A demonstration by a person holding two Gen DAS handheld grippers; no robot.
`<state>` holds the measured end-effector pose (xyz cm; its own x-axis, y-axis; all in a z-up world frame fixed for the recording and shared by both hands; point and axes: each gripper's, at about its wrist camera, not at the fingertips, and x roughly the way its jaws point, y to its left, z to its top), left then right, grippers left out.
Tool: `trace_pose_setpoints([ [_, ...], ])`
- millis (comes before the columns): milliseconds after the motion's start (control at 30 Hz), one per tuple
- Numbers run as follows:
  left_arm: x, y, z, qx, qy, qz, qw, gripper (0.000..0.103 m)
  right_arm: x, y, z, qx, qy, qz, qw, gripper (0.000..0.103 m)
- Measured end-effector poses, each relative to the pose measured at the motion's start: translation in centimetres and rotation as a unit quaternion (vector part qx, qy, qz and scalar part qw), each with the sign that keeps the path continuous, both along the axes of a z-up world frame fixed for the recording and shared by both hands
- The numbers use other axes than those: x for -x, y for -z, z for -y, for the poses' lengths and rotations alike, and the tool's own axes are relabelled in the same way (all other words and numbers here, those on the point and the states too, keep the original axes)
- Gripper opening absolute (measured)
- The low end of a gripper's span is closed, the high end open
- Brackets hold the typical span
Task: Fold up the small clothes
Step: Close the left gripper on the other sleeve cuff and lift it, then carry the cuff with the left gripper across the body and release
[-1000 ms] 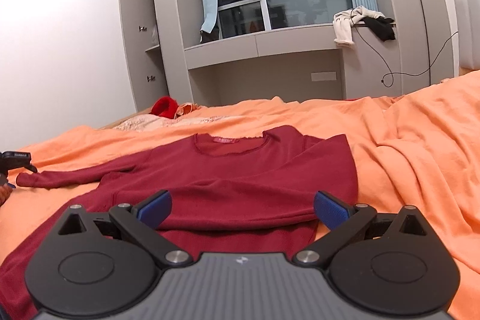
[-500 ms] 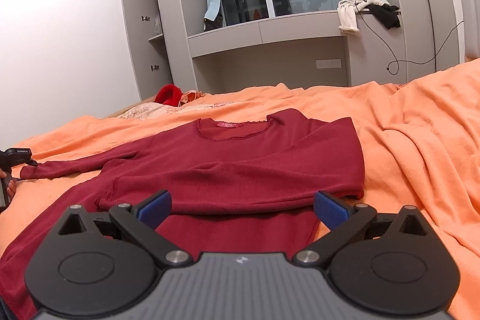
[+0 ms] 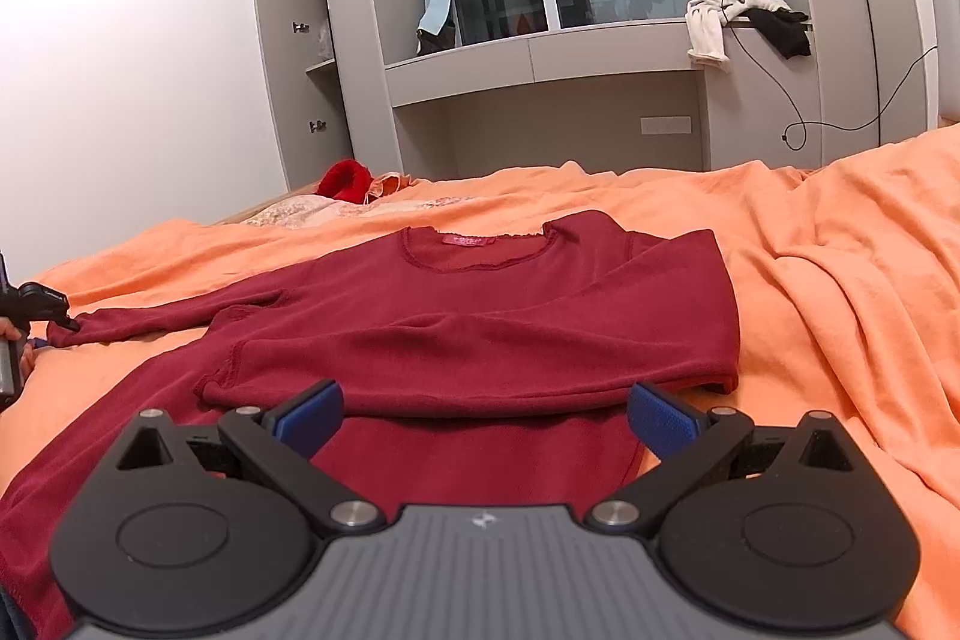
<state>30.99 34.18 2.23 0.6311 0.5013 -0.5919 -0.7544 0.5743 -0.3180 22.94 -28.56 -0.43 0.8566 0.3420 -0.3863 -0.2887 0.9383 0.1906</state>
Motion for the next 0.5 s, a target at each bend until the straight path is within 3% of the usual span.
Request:
trace_pose_setpoints([
  [167,-0.1,-0.8,0.6,-0.016,0.005,0.018,0.9997,0.009,0.0,0.0,0.2,-0.004,-0.002,-0.001,1.0,0.103],
  [333,0.0,-3.9,3.0,-0.077,0.04,0.049,0.995,0.008,0.2,-0.2,0.3,-0.005,-0.006,0.005,1.0,0.103],
  [433,-0.1,-6.5,5.6,-0.128,0.08,0.07,0.9861,0.008,0.6,-0.5,0.5,-0.008,-0.007,0.012,1.0,0.103],
  [500,-0.3,-8.3,7.8,-0.168,0.117,0.083,0.9753,0.008,0.7,-0.9,0.6,-0.012,-0.004,0.015,1.0,0.103],
])
